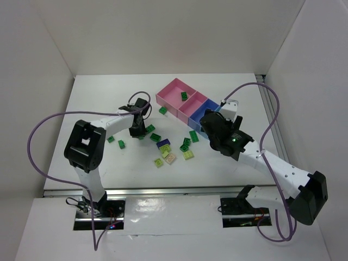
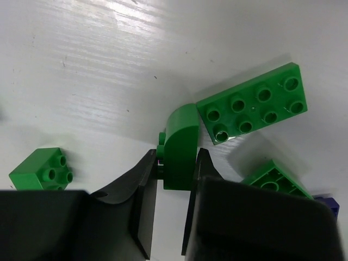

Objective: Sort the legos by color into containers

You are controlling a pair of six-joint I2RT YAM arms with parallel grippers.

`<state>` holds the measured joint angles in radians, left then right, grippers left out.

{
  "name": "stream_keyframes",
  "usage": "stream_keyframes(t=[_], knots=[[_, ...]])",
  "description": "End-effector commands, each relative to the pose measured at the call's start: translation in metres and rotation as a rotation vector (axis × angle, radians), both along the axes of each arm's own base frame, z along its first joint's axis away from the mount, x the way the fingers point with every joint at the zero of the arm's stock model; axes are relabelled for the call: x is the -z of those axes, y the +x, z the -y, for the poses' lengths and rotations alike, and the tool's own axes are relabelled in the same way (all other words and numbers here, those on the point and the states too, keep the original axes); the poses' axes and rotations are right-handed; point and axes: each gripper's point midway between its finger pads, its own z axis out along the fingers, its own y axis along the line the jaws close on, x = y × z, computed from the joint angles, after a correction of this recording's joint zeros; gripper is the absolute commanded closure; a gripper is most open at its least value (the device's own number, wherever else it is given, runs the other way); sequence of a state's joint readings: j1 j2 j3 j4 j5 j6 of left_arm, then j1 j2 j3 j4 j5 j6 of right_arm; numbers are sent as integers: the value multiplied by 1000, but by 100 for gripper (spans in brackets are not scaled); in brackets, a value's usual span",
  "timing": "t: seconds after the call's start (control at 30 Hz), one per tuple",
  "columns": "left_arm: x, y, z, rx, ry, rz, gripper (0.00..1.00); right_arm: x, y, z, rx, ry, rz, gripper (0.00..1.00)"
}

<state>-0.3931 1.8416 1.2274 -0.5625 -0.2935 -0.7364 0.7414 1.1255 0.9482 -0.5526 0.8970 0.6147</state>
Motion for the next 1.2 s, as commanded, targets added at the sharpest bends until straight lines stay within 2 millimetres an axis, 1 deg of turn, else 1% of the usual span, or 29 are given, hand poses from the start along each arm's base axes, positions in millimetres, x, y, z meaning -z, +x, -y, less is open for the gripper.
stream_keyframes(t=[0.0, 0.1, 0.17, 0.2, 0.3, 0.33, 0.37, 0.4, 0.43, 0.47, 0.5, 0.53, 0.57, 0.6, 0.67, 0.7, 0.73, 0.77, 0.8, 0.83, 0.87, 0.93, 0.97, 1.0, 1.03, 1.07, 1.1, 1.13, 1.17], knots=[[-20, 13, -1, -8, 2, 44, 80, -17, 10, -5, 14, 40, 57, 0], [-47, 21, 2, 13, -4, 81, 82, -17, 13, -9, 7, 52, 61, 0], [-70, 30, 14, 46, -9, 130, 82, -15, 13, -10, 7, 52, 61, 0], [-76, 34, 14, 41, -3, 146, 82, -15, 13, -10, 7, 52, 61, 0], [-109, 50, 40, 92, -94, 212, 81, -11, 13, -9, 11, 54, 57, 0], [-111, 56, 46, 99, -111, 217, 81, -11, 13, -9, 11, 54, 57, 0], [-128, 67, 59, 115, -143, 257, 81, -11, 13, -9, 15, 62, 59, 0], [-121, 75, 67, 126, -159, 241, 81, -10, 12, -7, 22, 51, 56, 0], [-124, 84, 73, 131, -171, 250, 81, -10, 12, -7, 22, 51, 56, 0], [-143, 100, 83, 138, -201, 301, 81, -11, 10, -5, 22, 50, 55, 0], [-143, 108, 89, 144, -215, 306, 81, -15, 9, -3, 29, 53, 67, 0], [-144, 114, 97, 158, -240, 305, 81, -14, 8, -3, 33, 56, 63, 0], [-130, 126, 105, 163, -245, 293, 81, -16, 6, -1, 33, 57, 64, 0], [-147, 141, 112, 166, -265, 344, 81, -13, 5, 0, 36, 63, 65, 0], [-148, 155, 128, 187, -291, 360, 80, -13, 5, 0, 40, 72, 67, 0], [-134, 163, 135, 194, -297, 342, 77, -13, 5, 0, 40, 72, 67, 0], [-152, 178, 144, 204, -328, 401, 54, -15, 4, -1, 32, 83, 69, 0], [-153, 182, 151, 230, -349, 406, 36, -15, 4, -1, 32, 83, 69, 0], [-160, 196, 160, 250, -369, 441, 23, -15, 4, -1, 32, 83, 69, 0], [-164, 199, 163, 257, -380, 448, 16, -13, 2, 0, 32, 74, 59, 0], [-165, 197, 163, 256, -376, 437, 7, -13, 3, 0, 38, 87, 63, 0], [-162, 191, 158, 248, -362, 421, 7, -13, -1, 5, 51, 77, 56, 0], [-186, 184, 152, 244, -364, 460, 8, -15, -2, 6, 51, 85, 64, 0], [-194, 182, 145, 236, -344, 487, 14, -10, -3, 8, 57, 70, 57, 0], [-198, 176, 137, 236, -316, 494, 17, -13, -4, 9, 57, 78, 66, 0], [-176, 163, 124, 213, -268, 441, 22, -13, -5, 10, 57, 85, 73, 0], [-202, 154, 105, 178, -213, 495, 27, -13, -5, 10, 53, 75, 70, 0], [-197, 141, 91, 157, -171, 469, 33, -13, -5, 10, 53, 75, 70, 0], [-168, 123, 69, 120, -115, 391, 35, -12, -5, 9, 46, 80, 66, 0]])
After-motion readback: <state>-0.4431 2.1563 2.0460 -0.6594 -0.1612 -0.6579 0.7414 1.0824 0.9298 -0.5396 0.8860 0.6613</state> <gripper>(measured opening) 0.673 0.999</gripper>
